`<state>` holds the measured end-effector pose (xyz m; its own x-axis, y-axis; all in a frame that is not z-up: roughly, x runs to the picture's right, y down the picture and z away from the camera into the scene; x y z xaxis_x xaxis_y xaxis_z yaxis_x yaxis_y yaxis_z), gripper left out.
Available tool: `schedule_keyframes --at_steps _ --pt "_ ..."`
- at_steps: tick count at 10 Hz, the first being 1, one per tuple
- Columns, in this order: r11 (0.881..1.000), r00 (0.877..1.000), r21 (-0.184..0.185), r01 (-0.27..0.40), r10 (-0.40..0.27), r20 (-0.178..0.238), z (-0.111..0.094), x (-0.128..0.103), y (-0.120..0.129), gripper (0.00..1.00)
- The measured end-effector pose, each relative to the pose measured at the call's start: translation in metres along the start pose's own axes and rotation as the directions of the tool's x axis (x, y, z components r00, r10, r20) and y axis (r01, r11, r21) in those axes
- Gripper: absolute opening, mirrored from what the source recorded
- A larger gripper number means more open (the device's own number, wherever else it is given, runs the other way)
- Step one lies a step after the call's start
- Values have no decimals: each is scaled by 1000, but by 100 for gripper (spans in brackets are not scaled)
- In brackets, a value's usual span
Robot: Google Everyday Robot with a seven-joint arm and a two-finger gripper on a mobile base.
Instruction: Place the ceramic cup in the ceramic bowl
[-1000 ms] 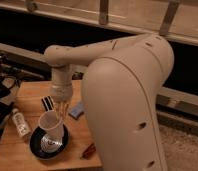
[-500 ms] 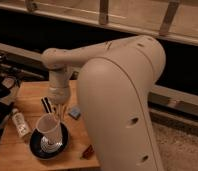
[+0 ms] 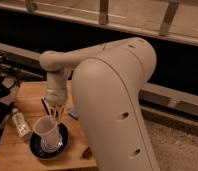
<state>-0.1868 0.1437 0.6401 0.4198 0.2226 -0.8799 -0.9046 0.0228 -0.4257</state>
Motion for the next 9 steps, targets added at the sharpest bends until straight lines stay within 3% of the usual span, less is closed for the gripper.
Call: schedule_keyframes --at_steps 5,7,9 --pt "1000 1000 3 3 -3 -4 -2 -2 3 10" --pt "1000 1000 5 7 -7 -10 0 -2 8 27" --pt "1000 1000 3 4 -4 -13 -1 -3 8 32"
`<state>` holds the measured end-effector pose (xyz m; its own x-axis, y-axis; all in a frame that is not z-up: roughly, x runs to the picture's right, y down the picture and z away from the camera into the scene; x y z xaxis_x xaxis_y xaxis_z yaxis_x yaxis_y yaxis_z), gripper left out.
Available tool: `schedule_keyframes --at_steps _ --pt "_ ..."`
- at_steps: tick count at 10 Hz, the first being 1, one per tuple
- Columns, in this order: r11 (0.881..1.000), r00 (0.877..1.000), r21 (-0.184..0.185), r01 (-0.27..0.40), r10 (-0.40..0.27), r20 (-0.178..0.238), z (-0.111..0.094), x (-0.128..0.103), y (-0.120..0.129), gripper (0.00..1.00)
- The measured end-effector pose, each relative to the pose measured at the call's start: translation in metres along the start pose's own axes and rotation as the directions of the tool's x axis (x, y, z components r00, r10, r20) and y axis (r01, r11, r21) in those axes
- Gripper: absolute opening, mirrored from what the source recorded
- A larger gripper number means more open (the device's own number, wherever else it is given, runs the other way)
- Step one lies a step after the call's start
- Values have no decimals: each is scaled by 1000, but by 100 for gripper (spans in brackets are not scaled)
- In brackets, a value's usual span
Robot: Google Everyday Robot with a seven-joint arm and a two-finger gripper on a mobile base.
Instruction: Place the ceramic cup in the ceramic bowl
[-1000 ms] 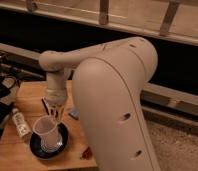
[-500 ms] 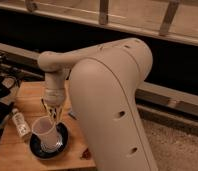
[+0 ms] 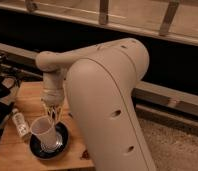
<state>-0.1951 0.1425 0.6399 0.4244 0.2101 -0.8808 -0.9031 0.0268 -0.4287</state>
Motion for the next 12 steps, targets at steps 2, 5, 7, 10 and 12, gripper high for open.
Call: schedule_keyframes --at_steps 2,5,7,10,12 --pt "1000 1000 2 2 -2 -2 -1 -1 2 32" --pt "1000 1000 8 8 -8 -3 -2 -1 6 32" --pt "1000 1000 7 8 -8 -6 -2 -2 7 32" --pt "1000 1000 5 14 -14 -14 -1 -4 12 32" --pt "1000 1000 2 15 -15 -15 -2 -5 12 32"
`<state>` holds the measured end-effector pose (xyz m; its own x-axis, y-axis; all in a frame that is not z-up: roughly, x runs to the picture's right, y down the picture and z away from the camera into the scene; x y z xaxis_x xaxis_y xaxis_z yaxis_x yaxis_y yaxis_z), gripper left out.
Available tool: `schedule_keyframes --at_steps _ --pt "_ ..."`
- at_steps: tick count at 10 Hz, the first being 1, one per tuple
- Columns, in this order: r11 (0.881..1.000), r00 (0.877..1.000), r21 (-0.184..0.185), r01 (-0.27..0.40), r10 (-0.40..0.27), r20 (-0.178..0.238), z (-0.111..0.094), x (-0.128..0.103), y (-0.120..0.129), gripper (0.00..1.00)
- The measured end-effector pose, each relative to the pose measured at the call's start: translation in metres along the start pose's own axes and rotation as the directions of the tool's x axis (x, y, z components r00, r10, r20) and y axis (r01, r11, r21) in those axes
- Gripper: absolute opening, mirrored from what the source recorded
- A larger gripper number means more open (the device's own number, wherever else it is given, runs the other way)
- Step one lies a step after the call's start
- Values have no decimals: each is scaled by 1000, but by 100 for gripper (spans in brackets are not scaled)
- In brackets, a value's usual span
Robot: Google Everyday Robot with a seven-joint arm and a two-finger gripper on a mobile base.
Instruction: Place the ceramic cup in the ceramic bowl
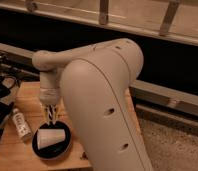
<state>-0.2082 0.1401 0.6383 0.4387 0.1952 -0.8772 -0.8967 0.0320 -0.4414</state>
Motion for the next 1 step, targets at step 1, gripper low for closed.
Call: schedule_keyframes --at_steps 1 --pt "1000 1000 -3 3 -3 -2 0 0 1 32"
